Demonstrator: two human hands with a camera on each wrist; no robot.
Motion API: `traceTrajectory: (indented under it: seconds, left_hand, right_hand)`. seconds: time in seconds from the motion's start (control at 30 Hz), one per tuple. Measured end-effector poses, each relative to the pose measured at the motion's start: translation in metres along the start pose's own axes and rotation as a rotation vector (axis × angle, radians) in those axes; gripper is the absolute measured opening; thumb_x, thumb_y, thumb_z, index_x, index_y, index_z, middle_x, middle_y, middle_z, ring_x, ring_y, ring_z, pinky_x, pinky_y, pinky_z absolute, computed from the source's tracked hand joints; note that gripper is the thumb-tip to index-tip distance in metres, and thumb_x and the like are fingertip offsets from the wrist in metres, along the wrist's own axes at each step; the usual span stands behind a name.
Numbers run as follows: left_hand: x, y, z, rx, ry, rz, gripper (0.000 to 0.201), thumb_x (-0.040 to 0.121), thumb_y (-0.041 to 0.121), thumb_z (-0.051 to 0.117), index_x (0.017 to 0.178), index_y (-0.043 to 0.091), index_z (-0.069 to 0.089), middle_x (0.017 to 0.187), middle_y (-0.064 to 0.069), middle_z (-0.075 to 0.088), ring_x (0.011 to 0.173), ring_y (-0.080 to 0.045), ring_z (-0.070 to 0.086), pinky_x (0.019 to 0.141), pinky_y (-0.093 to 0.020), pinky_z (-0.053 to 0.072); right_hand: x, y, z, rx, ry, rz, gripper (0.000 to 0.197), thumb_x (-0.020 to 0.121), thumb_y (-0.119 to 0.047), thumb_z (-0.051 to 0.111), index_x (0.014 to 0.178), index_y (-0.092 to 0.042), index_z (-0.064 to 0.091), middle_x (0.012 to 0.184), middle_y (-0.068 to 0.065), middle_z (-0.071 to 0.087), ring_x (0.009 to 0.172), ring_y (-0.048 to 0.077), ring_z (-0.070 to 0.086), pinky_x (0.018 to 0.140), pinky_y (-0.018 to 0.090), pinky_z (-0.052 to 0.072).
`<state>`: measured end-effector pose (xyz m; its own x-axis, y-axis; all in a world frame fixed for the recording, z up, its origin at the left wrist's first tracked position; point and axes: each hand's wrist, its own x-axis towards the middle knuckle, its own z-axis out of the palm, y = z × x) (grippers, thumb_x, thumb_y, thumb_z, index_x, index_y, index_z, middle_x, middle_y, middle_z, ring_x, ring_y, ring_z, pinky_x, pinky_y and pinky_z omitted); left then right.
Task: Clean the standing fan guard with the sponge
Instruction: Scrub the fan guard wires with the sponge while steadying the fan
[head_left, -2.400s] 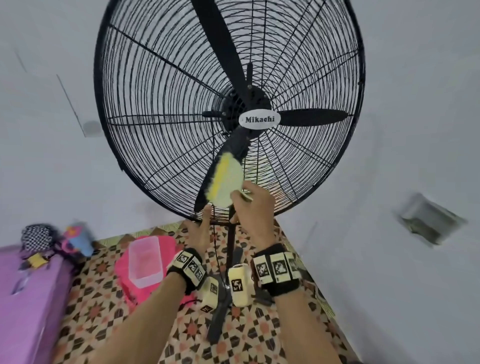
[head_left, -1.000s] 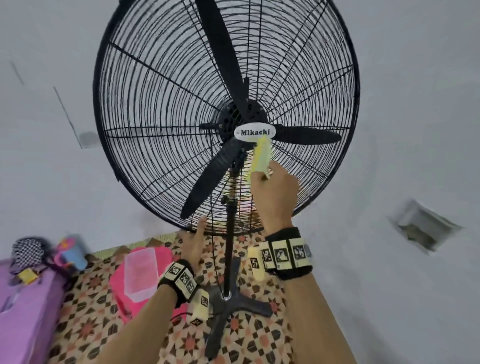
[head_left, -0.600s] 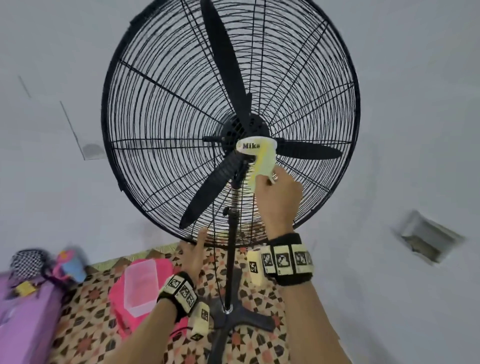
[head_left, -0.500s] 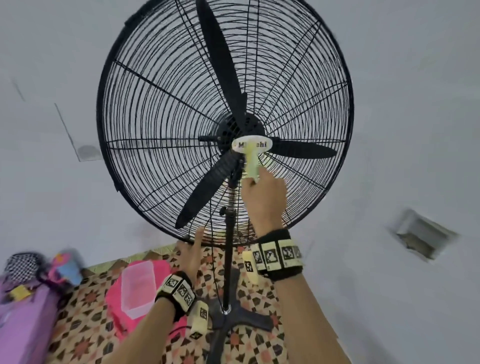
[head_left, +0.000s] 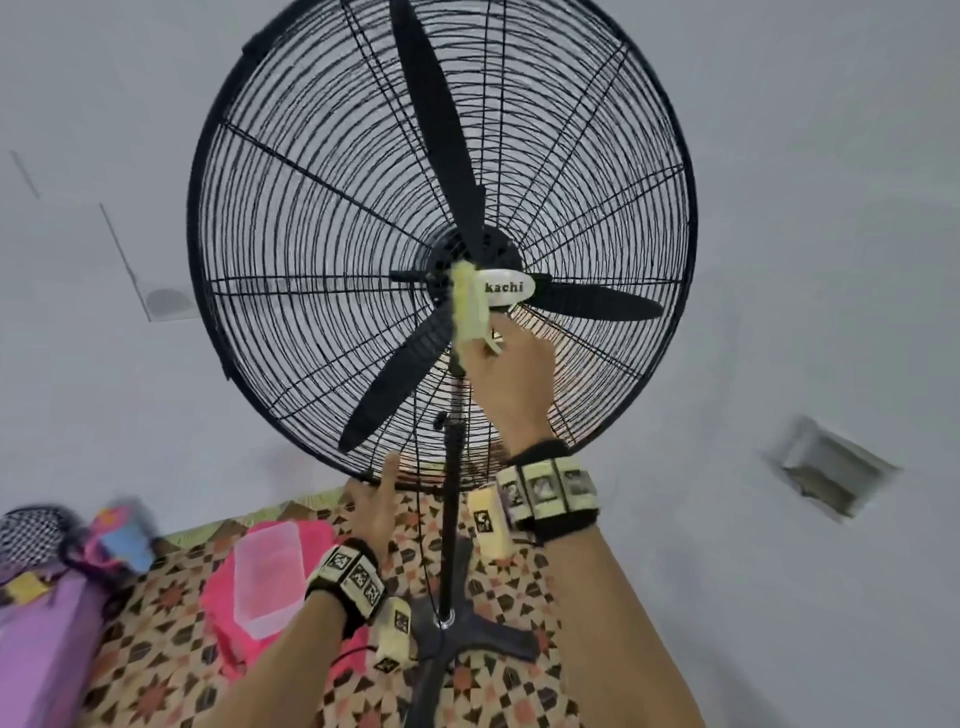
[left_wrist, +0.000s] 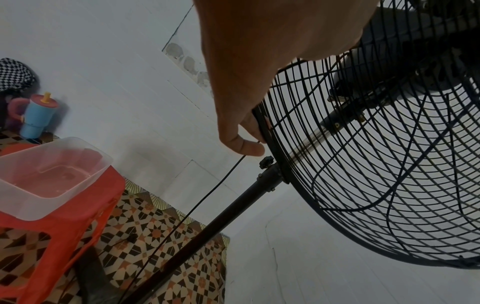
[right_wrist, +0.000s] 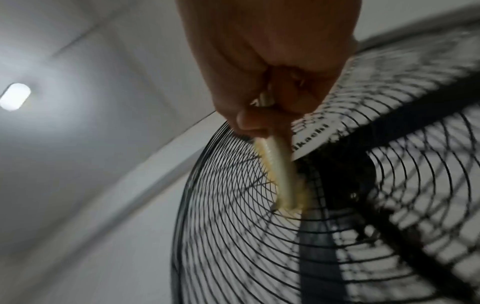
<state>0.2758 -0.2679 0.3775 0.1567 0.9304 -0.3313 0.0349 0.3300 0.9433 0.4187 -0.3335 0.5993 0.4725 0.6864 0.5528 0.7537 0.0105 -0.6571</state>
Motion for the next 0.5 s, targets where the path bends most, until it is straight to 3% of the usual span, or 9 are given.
traceTrajectory:
  seconds: [0.1, 0.17, 0.23, 0.33, 0.4, 0.5]
  left_hand:
    - [0.009, -0.008, -0.004, 0.033, -0.01, -0.043, 0.132, 0.06, 0.109, 0.044, 0.16, 0.041, -0.009, 0.164, -0.021, 0.037, 0.131, -0.046, 0.058, 0.112, -0.074, 0.034]
    - [0.003, -0.002, -0.006, 0.032, 0.001, -0.021, 0.13, 0.065, 0.106, 0.046, 0.161, 0.037, -0.007, 0.156, -0.023, 0.048, 0.127, -0.044, 0.061, 0.109, -0.072, 0.039]
    - [-0.005, 0.007, -0.008, -0.017, -0.02, 0.007, 0.129, 0.07, 0.1, 0.049, 0.163, 0.03, -0.006, 0.148, -0.023, 0.055, 0.116, -0.039, 0.068, 0.103, -0.065, 0.048]
    - [0.001, 0.012, -0.012, -0.057, -0.038, 0.031, 0.135, 0.064, 0.101, 0.055, 0.163, 0.036, -0.009, 0.159, -0.024, 0.042, 0.116, -0.038, 0.068, 0.112, -0.07, 0.038]
    - [0.008, 0.011, -0.015, -0.098, -0.038, 0.033, 0.135, 0.063, 0.099, 0.06, 0.162, 0.04, -0.012, 0.161, -0.026, 0.038, 0.119, -0.04, 0.066, 0.112, -0.069, 0.038]
    - [0.008, 0.012, -0.014, -0.098, -0.063, 0.112, 0.161, 0.038, 0.105, 0.064, 0.163, 0.039, -0.012, 0.167, -0.025, 0.025, 0.138, -0.045, 0.052, 0.108, -0.065, 0.044]
  right_hand:
    - [0.002, 0.007, -0.016, 0.38, -0.024, 0.184, 0.034, 0.098, -0.015, 0.066, 0.132, -0.012, 0.069, 0.12, -0.007, 0.064, 0.055, 0.013, 0.067, 0.043, 0.022, 0.051]
    - [-0.001, 0.015, -0.024, 0.439, 0.112, 0.206, 0.026, 0.095, -0.014, 0.066, 0.12, -0.011, 0.074, 0.11, -0.004, 0.071, 0.057, 0.017, 0.069, 0.043, 0.029, 0.054]
    - [-0.006, 0.023, -0.028, 0.421, 0.194, 0.2, 0.022, 0.094, -0.011, 0.065, 0.113, -0.01, 0.074, 0.095, -0.01, 0.07, 0.062, 0.017, 0.071, 0.047, 0.039, 0.059]
    - [-0.007, 0.034, -0.029, 0.349, 0.157, 0.149, 0.025, 0.095, -0.01, 0.062, 0.117, -0.008, 0.072, 0.097, -0.007, 0.071, 0.066, 0.012, 0.072, 0.049, 0.037, 0.061]
    - [-0.006, 0.04, -0.03, 0.233, 0.17, 0.058, 0.025, 0.094, -0.016, 0.062, 0.116, -0.011, 0.073, 0.093, -0.005, 0.074, 0.069, 0.007, 0.07, 0.052, 0.037, 0.06]
    - [-0.007, 0.049, -0.03, 0.159, 0.181, 0.004, 0.022, 0.094, -0.02, 0.064, 0.112, -0.013, 0.075, 0.089, -0.013, 0.07, 0.075, -0.015, 0.062, 0.063, 0.029, 0.061]
